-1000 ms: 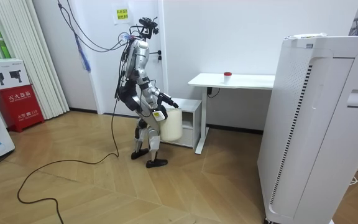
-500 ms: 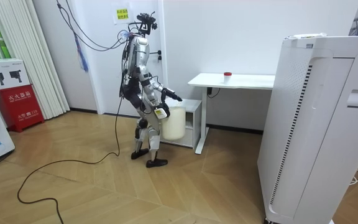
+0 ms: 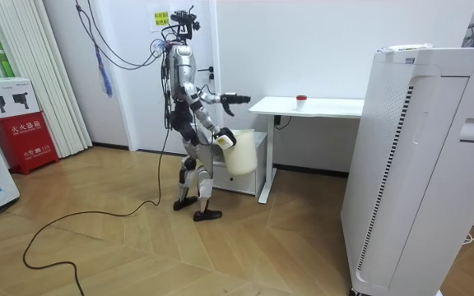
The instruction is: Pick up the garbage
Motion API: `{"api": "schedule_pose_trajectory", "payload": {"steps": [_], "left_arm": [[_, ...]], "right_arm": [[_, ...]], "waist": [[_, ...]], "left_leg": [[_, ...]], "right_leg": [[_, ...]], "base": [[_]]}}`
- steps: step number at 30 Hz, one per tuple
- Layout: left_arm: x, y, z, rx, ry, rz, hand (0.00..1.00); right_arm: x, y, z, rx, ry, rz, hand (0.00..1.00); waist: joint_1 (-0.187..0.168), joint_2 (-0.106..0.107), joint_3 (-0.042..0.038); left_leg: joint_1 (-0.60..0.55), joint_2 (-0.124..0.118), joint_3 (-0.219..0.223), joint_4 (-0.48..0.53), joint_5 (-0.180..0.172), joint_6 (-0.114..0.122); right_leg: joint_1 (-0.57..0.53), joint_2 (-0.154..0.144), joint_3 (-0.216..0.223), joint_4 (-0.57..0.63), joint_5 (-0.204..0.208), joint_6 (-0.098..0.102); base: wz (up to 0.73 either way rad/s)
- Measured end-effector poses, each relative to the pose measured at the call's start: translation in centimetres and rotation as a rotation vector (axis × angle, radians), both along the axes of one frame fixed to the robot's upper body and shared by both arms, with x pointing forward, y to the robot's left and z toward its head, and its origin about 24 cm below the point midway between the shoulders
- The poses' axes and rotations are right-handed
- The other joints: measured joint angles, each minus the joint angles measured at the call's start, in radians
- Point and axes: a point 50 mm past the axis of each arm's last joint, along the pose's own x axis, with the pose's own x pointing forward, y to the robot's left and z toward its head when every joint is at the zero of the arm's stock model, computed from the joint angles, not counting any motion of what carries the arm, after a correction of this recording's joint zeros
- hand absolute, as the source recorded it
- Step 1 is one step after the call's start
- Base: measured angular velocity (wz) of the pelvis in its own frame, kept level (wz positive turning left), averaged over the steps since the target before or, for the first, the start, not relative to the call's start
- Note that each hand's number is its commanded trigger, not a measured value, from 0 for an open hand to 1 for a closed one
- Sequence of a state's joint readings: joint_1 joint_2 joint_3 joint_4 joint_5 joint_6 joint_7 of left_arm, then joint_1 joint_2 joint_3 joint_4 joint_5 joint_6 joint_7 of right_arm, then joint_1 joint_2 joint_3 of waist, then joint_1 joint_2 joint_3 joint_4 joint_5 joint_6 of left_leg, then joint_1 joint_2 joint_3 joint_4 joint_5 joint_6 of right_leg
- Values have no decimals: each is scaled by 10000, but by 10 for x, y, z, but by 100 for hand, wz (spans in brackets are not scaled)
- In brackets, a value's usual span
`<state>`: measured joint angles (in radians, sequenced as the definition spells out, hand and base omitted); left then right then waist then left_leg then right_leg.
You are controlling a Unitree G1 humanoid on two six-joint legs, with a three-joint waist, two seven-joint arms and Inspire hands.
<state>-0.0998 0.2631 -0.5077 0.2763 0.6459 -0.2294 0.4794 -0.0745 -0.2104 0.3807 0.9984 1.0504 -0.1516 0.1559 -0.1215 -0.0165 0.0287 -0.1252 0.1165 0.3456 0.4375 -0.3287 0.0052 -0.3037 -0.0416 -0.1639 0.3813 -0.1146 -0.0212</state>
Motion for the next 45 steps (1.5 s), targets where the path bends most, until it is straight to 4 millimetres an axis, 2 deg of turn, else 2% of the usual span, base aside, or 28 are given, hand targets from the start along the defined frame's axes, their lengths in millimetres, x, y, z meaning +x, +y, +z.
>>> {"api": "schedule_pose_trajectory", "payload": {"steps": [2, 3, 4, 5, 6, 9, 14, 18, 20, 23, 26, 27, 28, 29, 30, 31, 32, 33, 35, 36, 37, 41, 45], "left_arm": [[-4, -1, 12, -406, -448, -6, 0], [-9, 2, 20, -768, -730, 106, 0], [-12, 4, 26, -1086, -991, 201, 0], [-13, 5, 28, -1199, -1080, 241, 0], [-14, 8, 31, -1342, -1231, 279, 0], [-12, 12, 36, -1421, -1481, 368, 0], [-10, 21, 39, -1427, -1564, 678, 0], [-12, 20, 46, -1977, -1687, 662, 0], [-12, 21, 47, -2036, -1786, 635, 0], [-12, 27, 49, -2024, -1924, 838, 0], [-16, 37, 44, -2057, -1774, 1343, 0], [-16, 42, 44, -2041, -1817, 1533, 0], [-16, 46, 46, -2179, -1978, 1735, 0], [-16, 47, 46, -2374, -2001, 1825, 0], [-16, 49, 46, -2661, -1933, 1923, 0], [-16, 46, 46, -2973, -1854, 1949, 0], [-16, 46, 46, -3177, -1809, 2001, 0], [-15, 48, 47, -3376, -1775, 2112, 0], [-15, 53, 47, -3497, -1755, 2311, 0], [-15, 56, 48, -3540, -1814, 2456, 0], [-14, 58, 48, -3510, -1834, 2513, 0], [-14, 62, 49, -3451, -1903, 2639, 0], [-13, 68, 51, -3435, -2028, 2922, 0]], "right_arm": [[-3, 0, 1, -108, -65, 183, 100], [-5, 2, 1, -167, -109, 377, 100], [-5, 3, 2, -237, -194, 515, 100], [-4, 3, 2, -270, -224, 564, 100], [-3, 2, 4, -344, -303, 611, 100], [1, -2, 7, -355, -522, 305, 100], [2, -2, 10, -277, -766, 68, 100], [-6, -3, 7, -326, -574, -70, 100], [-9, -3, 6, -522, -499, 174, 100], [-10, 1, 5, -697, -492, 629, 100], [-11, 2, 4, -728, -405, 839, 100], [-11, 2, 4, -690, -357, 865, 100], [-11, 3, 4, -636, -368, 847, 100], [-11, 3, 4, -600, -367, 804, 100], [-15, 2, 2, -583, -245, 692, 100], [-21, -2, 1, -692, -48, 574, 100], [-22, -4, 0, -751, 3, 507, 100], [-21, -5, 1, -859, 38, 413, 100], [-19, -4, 1, -941, 31, 420, 100], [-17, -3, 2, -947, -27, 486, 100], [-18, -2, 2, -931, -23, 523, 100], [-19, -4, 2, -1165, -14, 687, 100], [-24, -10, 1, -1331, 90, 485, 100]], "waist": [[193, -77, -70], [369, -172, -132], [453, -218, -157], [457, -231, -165], [454, -251, -211], [440, -309, -251], [445, -275, -249], [446, -75, -217], [450, 22, -231], [470, 49, -236], [703, 20, -245], [843, 5, -257], [972, -13, -261], [1000, 12, -247], [974, 53, -213], [1007, -29, -265], [1024, -45, -269], [1042, -192, -205], [1281, -148, -206], [1288, -51, -211], [1213, -6, -221], [990, -112, -192], [991, -128, -196]], "left_leg": [[345, -116, -440, -248, 26, -46], [663, -221, -723, -480, 50, -88], [1032, -281, -979, -723, 60, -107], [1183, -306, -1059, -826, 67, -121], [1463, -329, -1081, -1048, 85, -152], [1793, -355, -1065, -1341, 112, -199], [1905, -439, -1067, -1494, 114, -190], [1924, -460, -1051, -1659, 80, -114], [2056, -491, -998, -1677, 72, -99], [2087, -551, -659, -1677, 74, -97], [2272, -629, 7, -1679, 75, -95], [2315, -597, 251, -1691, 76, -92], [2327, -441, 725, -1812, 75, -81], [2360, -329, 1112, -1881, 17, 11], [2536, -204, 1721, -2021, -102, 40], [2642, -257, 2038, -2070, -109, 25], [2731, -299, 2169, -2035, -136, -21], [2779, -471, 2194, -1832, -159, -56], [2617, -581, 1336, -1625, -153, -45], [2499, -582, 461, -1601, -143, -29], [2439, -564, -20, -1646, -134, -20], [2408, -537, 90, -1695, -131, -14], [2427, -456, 144, -1687, -125, -3]], "right_leg": [[156, 152, 313, -54, 8, -13], [250, 256, 608, -54, 23, -37], [414, 324, 864, -69, 28, -45], [507, 361, 934, -98, 29, -47], [675, 443, 1072, -162, 34, -50], [881, 594, 1196, -315, 140, -25], [971, 620, 1376, -511, 314, 53], [1089, 655, 1440, -720, 454, 133], [1086, 677, 1528, -715, 461, 146], [855, 786, 1880, -600, 490, 176], [709, 1009, 2365, -634, 739, 165], [735, 1088, 2246, -935, 1033, 80], [737, 1082, 1614, -1219, 1303, -108], [729, 1060, 1024, -1115, 1255, -255], [739, 736, -172, -50, 383, -562], [827, 274, -875, 1099, -490, -518], [856, 44, -1067, 1465, -770, -417], [801, -100, -1025, 1480, -981, -312], [1036, 109, -575, 828, -993, -364], [1143, 272, -551, 469, -785, -450], [1244, 405, -560, 196, -594, -460], [1247, 489, -568, -3, -386, -445], [1278, 608, -546, -228, -167, -486]], "base": [[-53], [-83], [-77], [-55], [-30], [-16], [-12], [-2], [-19], [-48], [-102], [-118], [-104], [-64], [-19], [0], [-3], [-30], [-53], [-40], [-26], [-4], [-8]]}}
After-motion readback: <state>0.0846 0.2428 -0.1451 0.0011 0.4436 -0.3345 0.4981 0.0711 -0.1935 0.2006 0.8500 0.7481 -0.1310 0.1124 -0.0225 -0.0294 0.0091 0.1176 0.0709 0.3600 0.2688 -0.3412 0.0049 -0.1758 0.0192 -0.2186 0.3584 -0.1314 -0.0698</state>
